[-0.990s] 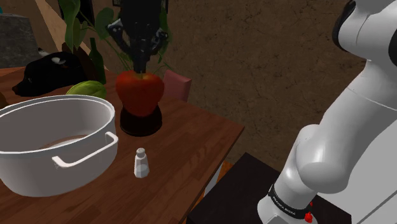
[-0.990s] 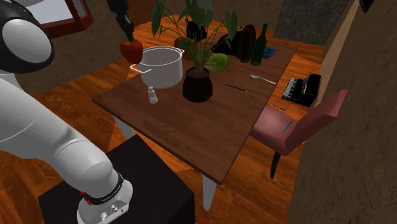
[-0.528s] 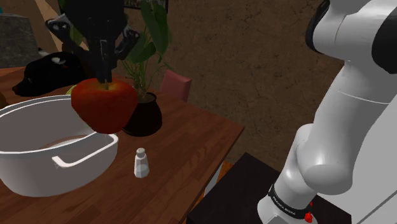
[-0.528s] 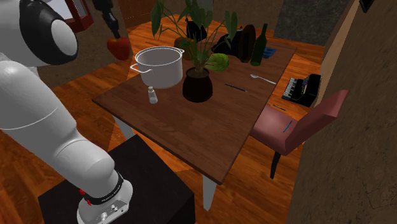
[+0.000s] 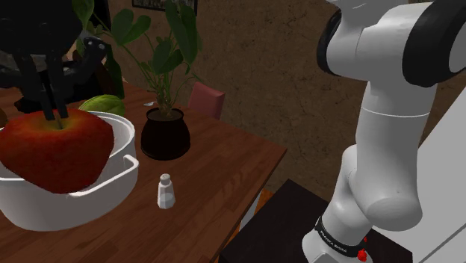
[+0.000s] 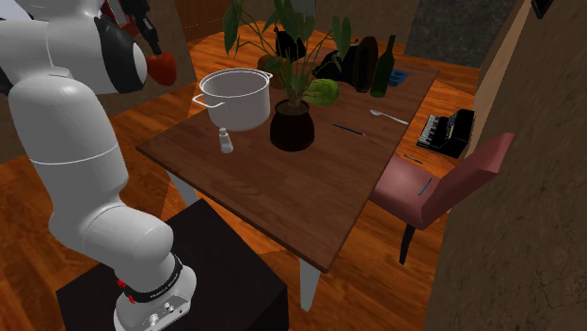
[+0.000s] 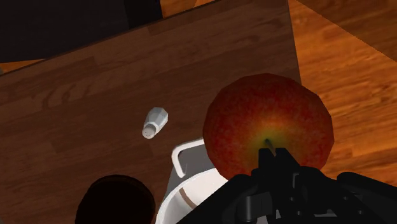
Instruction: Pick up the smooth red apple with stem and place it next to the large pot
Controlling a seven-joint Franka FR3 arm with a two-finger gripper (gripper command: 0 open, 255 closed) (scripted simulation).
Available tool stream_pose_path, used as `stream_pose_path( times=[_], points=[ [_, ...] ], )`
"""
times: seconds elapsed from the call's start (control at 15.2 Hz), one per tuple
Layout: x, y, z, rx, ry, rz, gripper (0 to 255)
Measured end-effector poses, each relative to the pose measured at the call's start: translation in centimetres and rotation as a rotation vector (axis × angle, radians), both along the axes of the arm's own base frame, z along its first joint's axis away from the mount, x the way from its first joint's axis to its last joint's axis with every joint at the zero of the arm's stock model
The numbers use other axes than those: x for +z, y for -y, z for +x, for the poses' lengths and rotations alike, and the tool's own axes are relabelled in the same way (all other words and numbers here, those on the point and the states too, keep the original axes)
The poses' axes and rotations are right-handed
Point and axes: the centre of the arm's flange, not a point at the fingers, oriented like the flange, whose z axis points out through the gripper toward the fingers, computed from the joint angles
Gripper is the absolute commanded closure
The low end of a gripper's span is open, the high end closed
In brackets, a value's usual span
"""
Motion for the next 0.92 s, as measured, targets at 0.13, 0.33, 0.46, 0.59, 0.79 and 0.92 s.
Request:
stream_pose_path(
  times=[0.13, 0.33, 0.46, 0.59, 0.79, 0.92],
  points=[
    [-0.9, -0.3, 0.0, -0.001, 0.0, 0.0, 255],
    [-2.4, -0.4, 0.0, -0.001, 0.001, 0.0, 255],
    [-3.5, -0.4, -0.1, -0.001, 0.001, 0.0, 255],
    [-4.6, -0.5, 0.0, -0.001, 0.001, 0.0, 255],
    [-6.2, -0.5, 0.0, -0.001, 0.0, 0.0, 255],
    [-7.2, -0.5, -0.1, -0.001, 0.0, 0.0, 255]
  ],
)
